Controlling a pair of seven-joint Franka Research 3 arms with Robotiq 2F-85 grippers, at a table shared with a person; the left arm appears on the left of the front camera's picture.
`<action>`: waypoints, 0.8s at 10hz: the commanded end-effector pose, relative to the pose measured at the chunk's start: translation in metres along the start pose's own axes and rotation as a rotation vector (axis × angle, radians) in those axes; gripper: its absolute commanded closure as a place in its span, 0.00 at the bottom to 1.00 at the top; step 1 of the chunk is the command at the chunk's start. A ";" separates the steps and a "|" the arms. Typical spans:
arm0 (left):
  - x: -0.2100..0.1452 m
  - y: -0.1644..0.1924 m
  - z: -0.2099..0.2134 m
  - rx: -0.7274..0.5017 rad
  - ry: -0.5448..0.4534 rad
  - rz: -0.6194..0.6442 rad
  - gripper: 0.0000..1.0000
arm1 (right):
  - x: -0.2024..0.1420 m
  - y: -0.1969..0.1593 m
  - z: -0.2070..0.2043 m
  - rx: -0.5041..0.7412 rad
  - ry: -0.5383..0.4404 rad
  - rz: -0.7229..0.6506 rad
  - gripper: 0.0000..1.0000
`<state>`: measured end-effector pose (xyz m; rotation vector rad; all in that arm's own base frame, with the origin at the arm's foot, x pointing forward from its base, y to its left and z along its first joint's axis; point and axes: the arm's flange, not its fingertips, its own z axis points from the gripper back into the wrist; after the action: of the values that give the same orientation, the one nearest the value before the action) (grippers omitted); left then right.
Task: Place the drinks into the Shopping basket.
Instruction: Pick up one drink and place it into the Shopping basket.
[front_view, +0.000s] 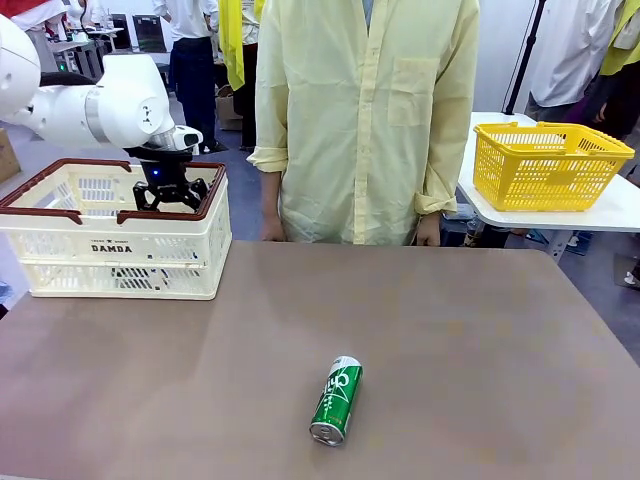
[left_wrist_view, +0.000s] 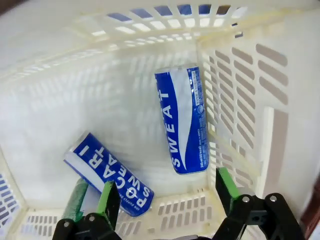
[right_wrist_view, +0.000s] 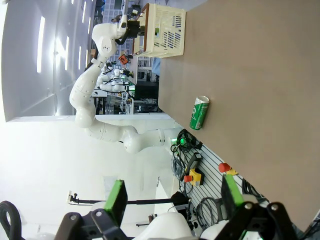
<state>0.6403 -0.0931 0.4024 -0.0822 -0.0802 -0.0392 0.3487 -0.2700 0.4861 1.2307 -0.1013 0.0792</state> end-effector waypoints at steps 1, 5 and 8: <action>-0.012 0.007 0.033 0.018 -0.060 0.006 0.00 | -0.002 0.003 0.000 -0.012 0.014 -0.010 0.00; -0.077 0.037 0.152 -0.158 -0.054 -0.150 0.00 | -0.002 0.003 0.000 -0.012 0.014 -0.010 0.00; -0.183 0.073 0.212 -0.475 0.011 -0.558 0.00 | -0.002 0.003 0.000 -0.012 0.014 -0.010 0.00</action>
<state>0.4735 -0.0245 0.6045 -0.4405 -0.1338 -0.4745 0.3490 -0.2698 0.4857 1.2311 -0.1004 0.0791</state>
